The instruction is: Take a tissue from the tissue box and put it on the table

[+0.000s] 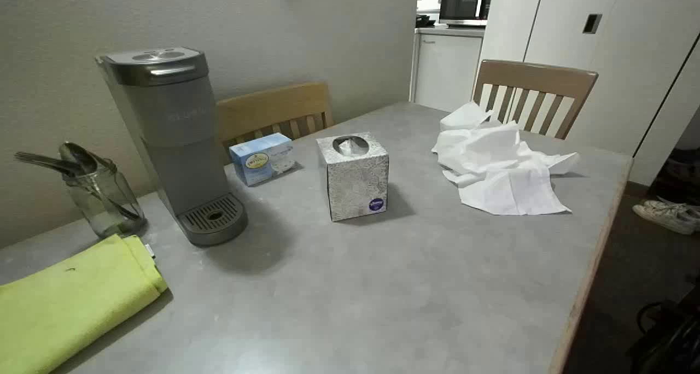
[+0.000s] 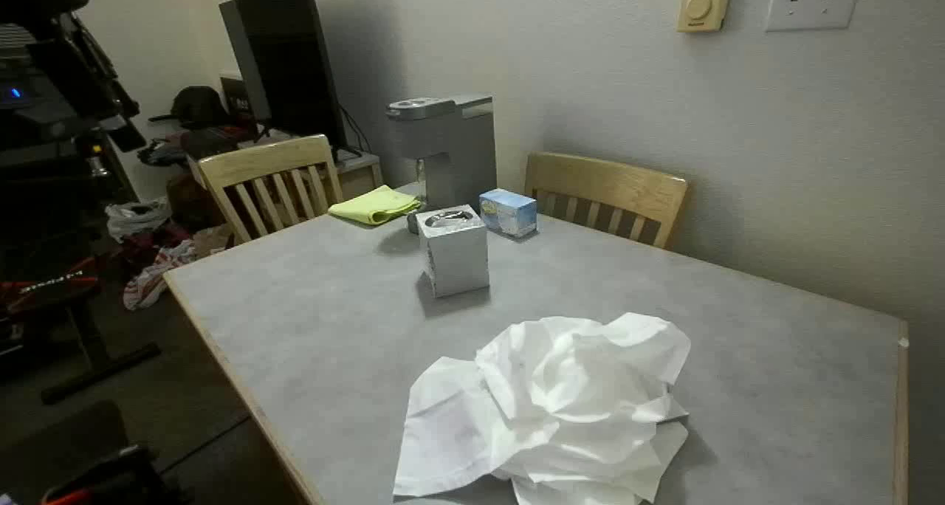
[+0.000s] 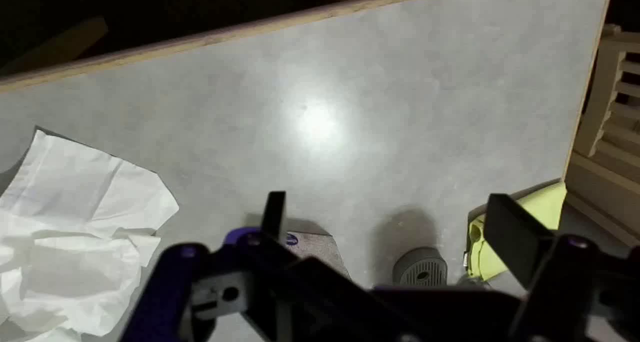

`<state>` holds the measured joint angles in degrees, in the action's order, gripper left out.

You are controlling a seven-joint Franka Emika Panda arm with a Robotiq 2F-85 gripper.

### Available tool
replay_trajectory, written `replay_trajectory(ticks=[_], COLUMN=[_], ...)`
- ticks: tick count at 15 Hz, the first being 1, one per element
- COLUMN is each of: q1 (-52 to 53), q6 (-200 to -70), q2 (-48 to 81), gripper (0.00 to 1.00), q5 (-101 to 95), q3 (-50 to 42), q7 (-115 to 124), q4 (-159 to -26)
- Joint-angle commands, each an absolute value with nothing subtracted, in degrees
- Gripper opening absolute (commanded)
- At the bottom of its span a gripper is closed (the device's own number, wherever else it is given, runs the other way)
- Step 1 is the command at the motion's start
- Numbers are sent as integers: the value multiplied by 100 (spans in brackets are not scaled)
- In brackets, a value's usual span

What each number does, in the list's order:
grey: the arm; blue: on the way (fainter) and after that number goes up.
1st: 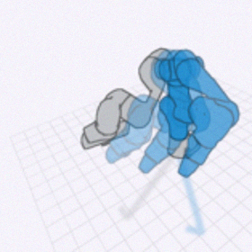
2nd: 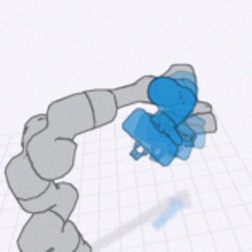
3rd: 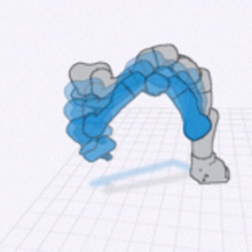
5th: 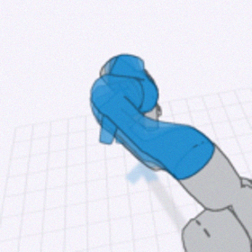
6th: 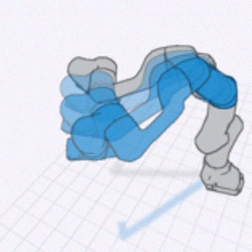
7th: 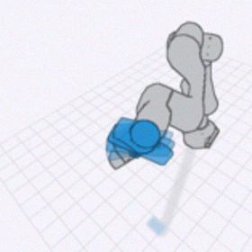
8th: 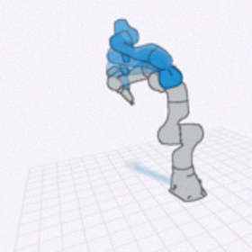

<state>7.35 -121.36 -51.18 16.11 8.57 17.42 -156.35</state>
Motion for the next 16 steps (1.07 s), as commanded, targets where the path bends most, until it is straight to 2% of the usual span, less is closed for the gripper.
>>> replay_trajectory(ticks=[1,7,11,16], q1=[689,738,690,699], q6=[-12117,-12131,-12117,-12124], q2=[-5121,-4749,-5073,-4882], gripper=[100,100,100,100], q5=[1646,1781,1667,1677], q3=[891,849,891,1233], q7=[1711,1709,1712,2079], q4=[-15624,-15426,-15600,-15492])
